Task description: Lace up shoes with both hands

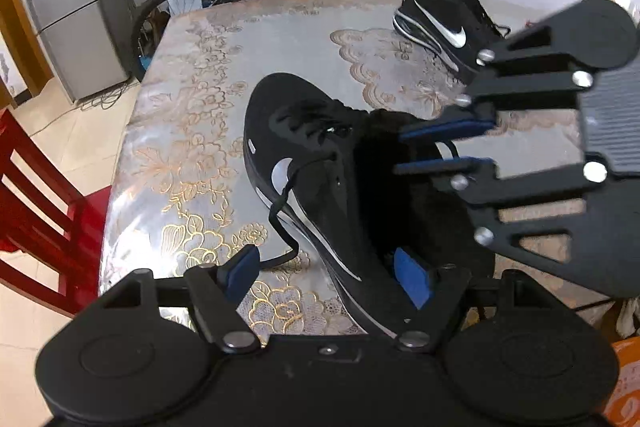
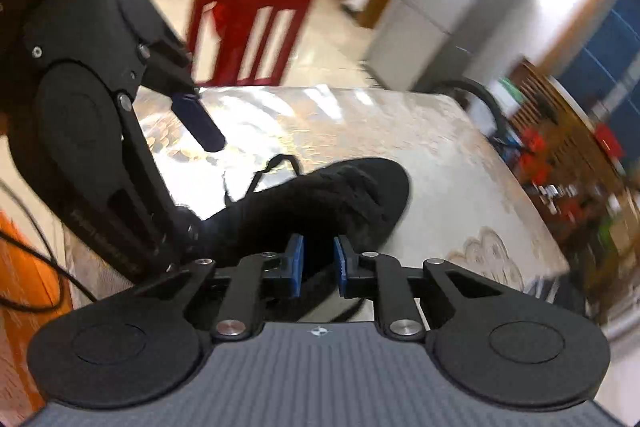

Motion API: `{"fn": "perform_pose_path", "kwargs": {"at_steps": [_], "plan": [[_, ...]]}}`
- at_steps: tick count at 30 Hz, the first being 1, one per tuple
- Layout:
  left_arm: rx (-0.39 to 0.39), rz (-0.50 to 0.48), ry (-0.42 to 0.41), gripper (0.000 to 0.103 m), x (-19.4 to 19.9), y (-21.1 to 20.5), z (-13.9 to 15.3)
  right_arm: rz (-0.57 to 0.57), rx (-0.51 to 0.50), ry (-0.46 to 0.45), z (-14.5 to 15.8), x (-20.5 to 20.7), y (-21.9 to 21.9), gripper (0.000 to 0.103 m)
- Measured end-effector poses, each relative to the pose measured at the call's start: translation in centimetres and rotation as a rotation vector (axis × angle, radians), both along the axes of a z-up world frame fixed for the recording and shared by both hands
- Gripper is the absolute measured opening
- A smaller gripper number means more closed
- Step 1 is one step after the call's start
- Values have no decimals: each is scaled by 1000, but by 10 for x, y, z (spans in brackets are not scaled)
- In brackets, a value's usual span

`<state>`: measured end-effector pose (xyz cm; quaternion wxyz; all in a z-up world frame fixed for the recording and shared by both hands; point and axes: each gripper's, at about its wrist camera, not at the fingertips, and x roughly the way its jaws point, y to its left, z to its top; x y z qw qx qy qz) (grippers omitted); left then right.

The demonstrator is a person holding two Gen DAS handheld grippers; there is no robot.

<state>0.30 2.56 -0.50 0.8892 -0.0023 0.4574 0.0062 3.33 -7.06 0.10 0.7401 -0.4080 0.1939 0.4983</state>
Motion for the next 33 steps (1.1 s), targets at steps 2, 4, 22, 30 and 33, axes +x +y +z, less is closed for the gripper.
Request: {"fn": "perform_pose_path", "kwargs": {"at_steps": [2,4,22,30,33], "plan": [[-23,16,-4,73,-2,5,0,54,-42,-54,-3,1,7,16],[-42,27,-4,73,-2,9,0,104,-83,-96,-7,3,13,15],[-57,37,3,74,2,8,-5,227,-190,-80,2,1,15,18],[-69,49,2,75,1,11,-6,242,-161,-132,-5,0,23,14],[-62,45,-1,75,1,10,-6,273,-149,-229,-5,-6,18,18]]}}
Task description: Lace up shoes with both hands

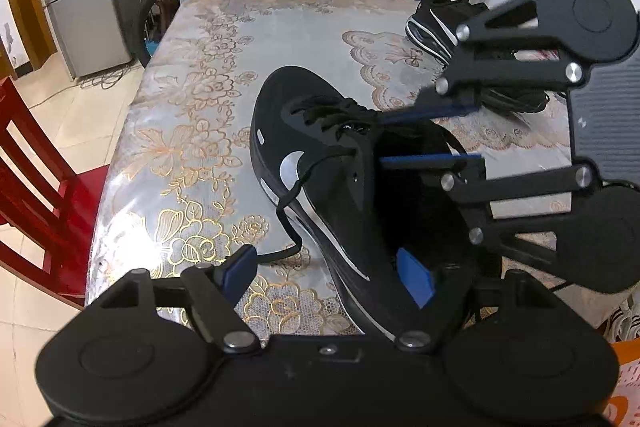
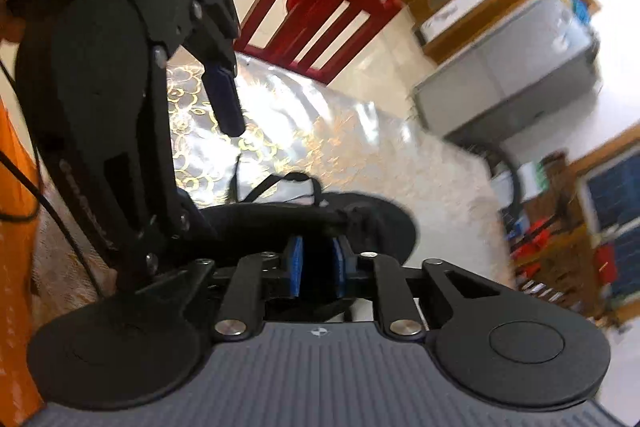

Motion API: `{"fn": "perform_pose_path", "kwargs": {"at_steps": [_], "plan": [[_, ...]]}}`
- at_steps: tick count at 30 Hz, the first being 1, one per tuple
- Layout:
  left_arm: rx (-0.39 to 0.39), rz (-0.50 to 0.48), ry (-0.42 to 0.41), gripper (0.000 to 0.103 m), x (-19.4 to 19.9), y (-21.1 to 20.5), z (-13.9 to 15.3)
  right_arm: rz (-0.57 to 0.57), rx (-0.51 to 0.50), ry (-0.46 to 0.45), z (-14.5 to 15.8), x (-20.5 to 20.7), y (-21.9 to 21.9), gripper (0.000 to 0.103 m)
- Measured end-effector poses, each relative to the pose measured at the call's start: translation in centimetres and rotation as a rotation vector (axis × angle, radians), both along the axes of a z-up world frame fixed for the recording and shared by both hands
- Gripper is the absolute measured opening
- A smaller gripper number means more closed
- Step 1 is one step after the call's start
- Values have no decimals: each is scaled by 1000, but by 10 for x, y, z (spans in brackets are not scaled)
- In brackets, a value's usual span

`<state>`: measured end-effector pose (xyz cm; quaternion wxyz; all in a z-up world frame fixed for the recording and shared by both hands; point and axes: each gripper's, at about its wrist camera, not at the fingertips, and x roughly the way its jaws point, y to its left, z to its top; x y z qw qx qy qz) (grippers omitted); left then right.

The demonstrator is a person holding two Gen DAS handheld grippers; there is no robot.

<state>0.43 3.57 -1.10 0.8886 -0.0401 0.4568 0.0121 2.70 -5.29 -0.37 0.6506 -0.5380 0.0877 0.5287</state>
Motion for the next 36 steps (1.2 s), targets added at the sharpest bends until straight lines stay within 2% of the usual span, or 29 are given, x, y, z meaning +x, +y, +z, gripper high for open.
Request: {"fn": "perform_pose_path", "kwargs": {"at_steps": [7,12,15,18,21,27,29,30,31,32,36], "plan": [[1,1,0,75,0,0,-1,-13,-36,-20,-5,10,4,18],[-11,9,3,75,1,2,-1,17,-74,36,-3,4,-4,18],[-5,7,3,75,1,1,-1,16,-70,-8,-12,3,1,18],[-1,5,3,75,1,0,-1,2,-60,12,-9,6,2,18],[-3,5,5,75,1,-1,-1,26,-50,-45,-10,4,1,19],[-3,2,8,75,1,-1,-1,39,-68,-96,-22,6,7,22],[-1,2,9,75,2,-2,-1,53,-70,-116,-28,7,10,21],[-1,3,9,75,2,-2,-2,56,-68,-125,-30,7,12,17],[0,4,10,75,2,-2,-2,51,-63,-120,-29,8,13,8],[4,5,9,75,2,-2,-2,45,-56,-105,-26,9,12,8],[38,7,34,75,4,-5,-8,-11,-13,156,18,20,5,8]]}}
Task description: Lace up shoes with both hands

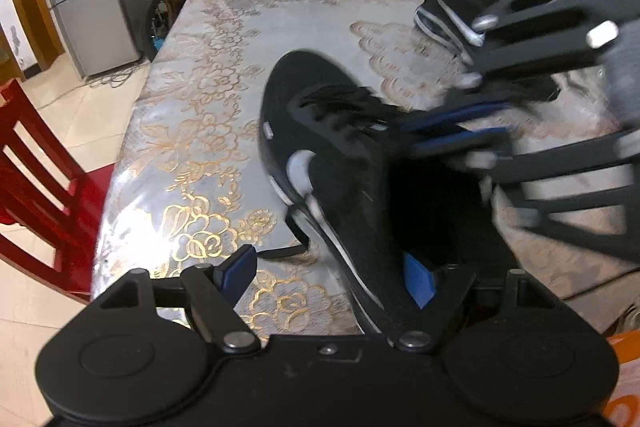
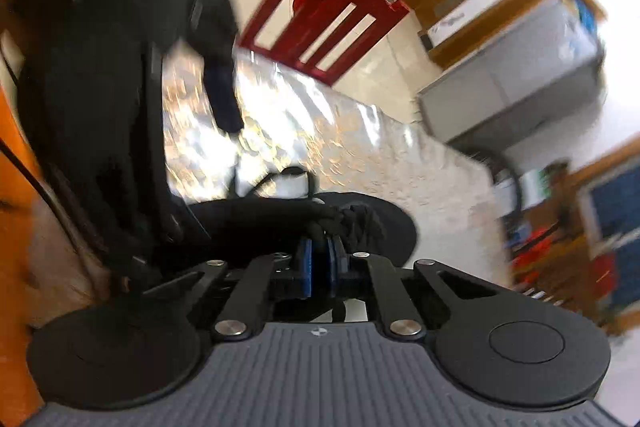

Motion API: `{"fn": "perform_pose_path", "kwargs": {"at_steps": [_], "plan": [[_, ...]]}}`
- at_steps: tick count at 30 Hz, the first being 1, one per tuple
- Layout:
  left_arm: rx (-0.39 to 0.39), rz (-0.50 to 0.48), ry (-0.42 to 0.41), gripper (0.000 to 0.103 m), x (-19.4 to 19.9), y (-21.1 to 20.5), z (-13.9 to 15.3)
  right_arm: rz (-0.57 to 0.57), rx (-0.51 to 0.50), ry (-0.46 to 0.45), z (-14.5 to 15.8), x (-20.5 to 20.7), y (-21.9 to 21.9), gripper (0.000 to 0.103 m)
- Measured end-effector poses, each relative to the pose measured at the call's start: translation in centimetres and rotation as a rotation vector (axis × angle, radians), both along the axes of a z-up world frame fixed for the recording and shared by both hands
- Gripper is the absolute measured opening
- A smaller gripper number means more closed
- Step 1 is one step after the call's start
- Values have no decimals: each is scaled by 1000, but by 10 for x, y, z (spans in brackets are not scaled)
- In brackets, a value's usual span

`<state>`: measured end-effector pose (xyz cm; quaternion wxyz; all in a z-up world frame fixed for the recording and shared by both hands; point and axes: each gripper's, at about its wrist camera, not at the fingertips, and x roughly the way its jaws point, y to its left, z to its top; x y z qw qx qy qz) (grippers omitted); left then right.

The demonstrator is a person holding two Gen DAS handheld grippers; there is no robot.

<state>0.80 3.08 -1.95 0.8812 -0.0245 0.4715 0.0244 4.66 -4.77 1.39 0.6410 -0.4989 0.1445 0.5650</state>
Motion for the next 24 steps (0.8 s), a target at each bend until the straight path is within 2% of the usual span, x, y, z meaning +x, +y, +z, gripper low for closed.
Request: {"fn": "perform_pose_path", "kwargs": {"at_steps": [1,2,4,9,10,12,15,18,20,21,22,23,24], "plan": [[-3,-4,8,75,0,0,-2,-9,-1,72,7,3,-3,8],[-7,-11,13,75,1,-1,-3,-10,-9,106,10,3,-5,8],[-14,-25,23,75,1,-3,-5,-8,-18,122,7,0,-10,8],[-11,-83,62,75,0,-13,-15,-49,45,209,11,-8,-20,9],[-18,-94,69,75,0,-15,-17,-54,57,199,12,-10,-21,9],[-46,-94,68,69,2,-17,-19,-71,83,181,13,-12,-22,8],[-129,-54,59,64,16,-12,-18,-81,88,152,11,-9,-10,8],[-233,-30,80,64,35,-10,-18,48,16,45,12,-3,-4,8],[-285,-56,78,64,38,-13,-16,141,-83,6,15,9,-2,9],[-304,-77,66,65,34,-14,-12,152,-131,-11,17,15,-1,13],[-315,-102,58,67,27,-13,-8,125,-168,-27,19,22,-3,23],[-309,-109,58,68,21,-9,-4,70,-174,-21,21,28,-8,35],[-295,-111,66,71,16,-3,-1,10,-157,0,26,33,-16,38]]}}
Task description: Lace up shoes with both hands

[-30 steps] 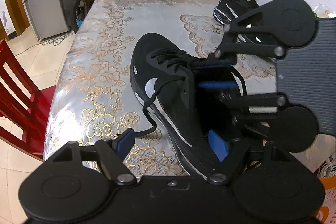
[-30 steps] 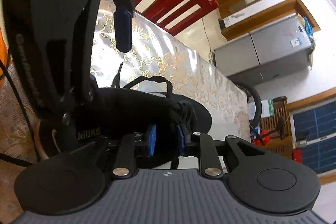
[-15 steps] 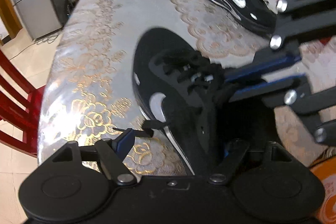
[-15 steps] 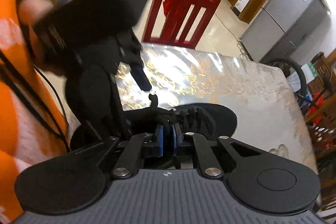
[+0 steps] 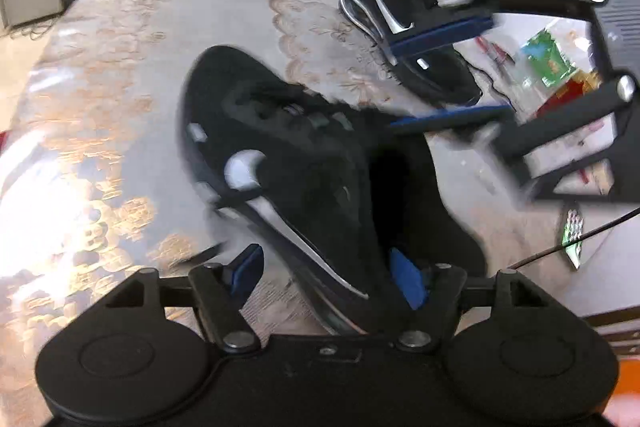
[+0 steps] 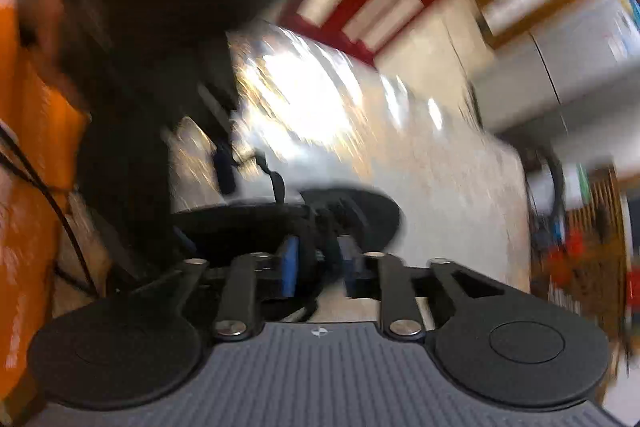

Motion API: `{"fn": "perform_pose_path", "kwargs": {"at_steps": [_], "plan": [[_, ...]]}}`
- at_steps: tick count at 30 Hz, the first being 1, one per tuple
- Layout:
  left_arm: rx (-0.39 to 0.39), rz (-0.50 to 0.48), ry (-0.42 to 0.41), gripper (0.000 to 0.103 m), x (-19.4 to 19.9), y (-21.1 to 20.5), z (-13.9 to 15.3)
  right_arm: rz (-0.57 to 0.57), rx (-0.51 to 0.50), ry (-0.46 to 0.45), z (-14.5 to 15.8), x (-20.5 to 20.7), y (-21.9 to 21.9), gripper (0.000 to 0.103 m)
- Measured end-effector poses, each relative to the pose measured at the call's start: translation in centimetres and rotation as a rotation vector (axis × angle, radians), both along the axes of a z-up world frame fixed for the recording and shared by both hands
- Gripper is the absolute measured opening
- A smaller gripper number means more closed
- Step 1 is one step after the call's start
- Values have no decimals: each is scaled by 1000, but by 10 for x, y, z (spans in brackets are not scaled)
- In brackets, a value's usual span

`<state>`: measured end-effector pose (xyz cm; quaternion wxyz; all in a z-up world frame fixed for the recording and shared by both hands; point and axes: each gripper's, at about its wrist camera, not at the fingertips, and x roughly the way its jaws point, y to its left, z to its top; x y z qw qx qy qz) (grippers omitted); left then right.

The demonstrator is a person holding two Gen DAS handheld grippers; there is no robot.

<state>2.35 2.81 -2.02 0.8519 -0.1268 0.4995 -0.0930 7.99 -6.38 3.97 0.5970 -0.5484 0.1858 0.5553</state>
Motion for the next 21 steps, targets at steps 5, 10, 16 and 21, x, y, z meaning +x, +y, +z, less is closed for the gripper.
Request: {"fn": "perform_pose_path", "kwargs": {"at_steps": [5,10,16,21], "plan": [[128,-10,-35,71,6,51,37,-438,229,140,21,1,-56,40],[318,-145,-141,71,101,78,64,-884,421,880,-14,-7,-103,40],[390,-522,-92,71,214,19,4,-1110,338,1054,-80,-29,-71,40],[473,-652,-10,70,223,2,-30,-1303,292,850,-91,-21,-46,15]]}}
